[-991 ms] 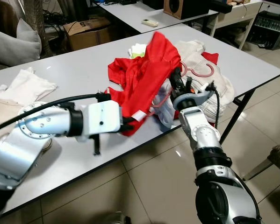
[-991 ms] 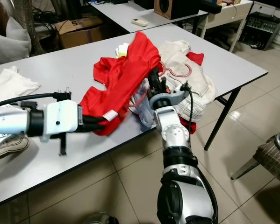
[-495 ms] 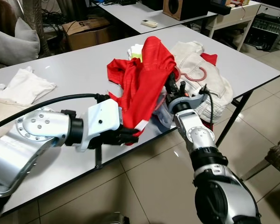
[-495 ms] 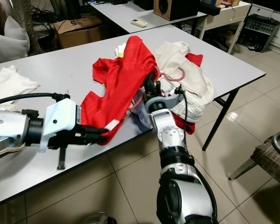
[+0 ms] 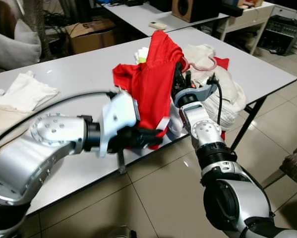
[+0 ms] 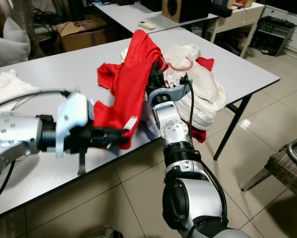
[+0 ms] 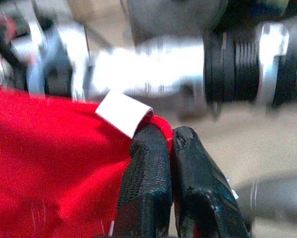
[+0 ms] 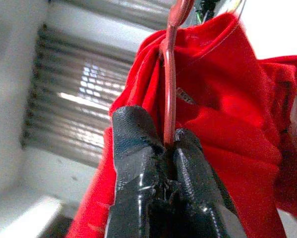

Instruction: Hang hanger

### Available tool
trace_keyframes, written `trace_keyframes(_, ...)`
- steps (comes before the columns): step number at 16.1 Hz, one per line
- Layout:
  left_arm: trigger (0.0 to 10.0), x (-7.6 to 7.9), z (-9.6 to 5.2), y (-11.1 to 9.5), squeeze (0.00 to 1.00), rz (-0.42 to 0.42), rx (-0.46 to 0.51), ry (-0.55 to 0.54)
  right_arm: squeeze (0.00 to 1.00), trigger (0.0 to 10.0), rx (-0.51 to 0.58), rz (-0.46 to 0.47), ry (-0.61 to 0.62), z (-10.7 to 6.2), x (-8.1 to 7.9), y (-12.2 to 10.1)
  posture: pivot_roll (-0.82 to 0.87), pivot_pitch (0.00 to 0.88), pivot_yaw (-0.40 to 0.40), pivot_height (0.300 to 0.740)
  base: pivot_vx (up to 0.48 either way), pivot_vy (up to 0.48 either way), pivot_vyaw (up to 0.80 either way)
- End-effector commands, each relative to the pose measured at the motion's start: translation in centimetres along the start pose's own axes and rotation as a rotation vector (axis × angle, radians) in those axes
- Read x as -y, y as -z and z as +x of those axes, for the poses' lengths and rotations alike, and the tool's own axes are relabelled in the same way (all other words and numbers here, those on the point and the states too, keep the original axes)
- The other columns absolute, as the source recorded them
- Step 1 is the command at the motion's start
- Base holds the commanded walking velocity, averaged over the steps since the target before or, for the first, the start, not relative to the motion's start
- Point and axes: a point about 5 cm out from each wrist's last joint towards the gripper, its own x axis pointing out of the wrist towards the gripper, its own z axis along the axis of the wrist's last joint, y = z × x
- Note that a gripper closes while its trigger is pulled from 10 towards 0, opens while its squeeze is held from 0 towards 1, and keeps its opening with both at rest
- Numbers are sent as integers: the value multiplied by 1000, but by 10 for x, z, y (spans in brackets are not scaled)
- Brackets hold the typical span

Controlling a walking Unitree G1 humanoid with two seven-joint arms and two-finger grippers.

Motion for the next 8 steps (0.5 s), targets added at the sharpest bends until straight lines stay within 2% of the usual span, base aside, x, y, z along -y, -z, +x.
trace_keyframes(1,0,2,-1,-11,0,32,44,44,0,10000,-113,73,-116,3,-41,65,170,0,49,719,0,0,0)
trace_keyframes(3,0,-17,-12,-17,0,67,47,-61,0,10000,-150,-31,-162,-2,-41,67,161,0,48,719,0,0,0)
trace_keyframes(4,0,-31,-22,-24,0,92,53,-141,0,10000,-169,-104,-188,-8,-40,66,160,0,47,719,0,0,0)
trace_keyframes(5,0,-38,-28,-29,0,101,65,-178,0,10000,-175,-136,-201,-11,-39,65,153,0,47,719,0,0,0)
trace_keyframes(7,0,-62,-52,-54,0,119,146,-303,0,10000,-175,-219,-193,-23,-31,57,147,0,50,719,0,0,0)
trace_keyframes(8,0,-67,-58,-65,0,125,197,-326,0,10000,-210,-318,-182,-29,-25,57,133,0,61,719,0,0,0)
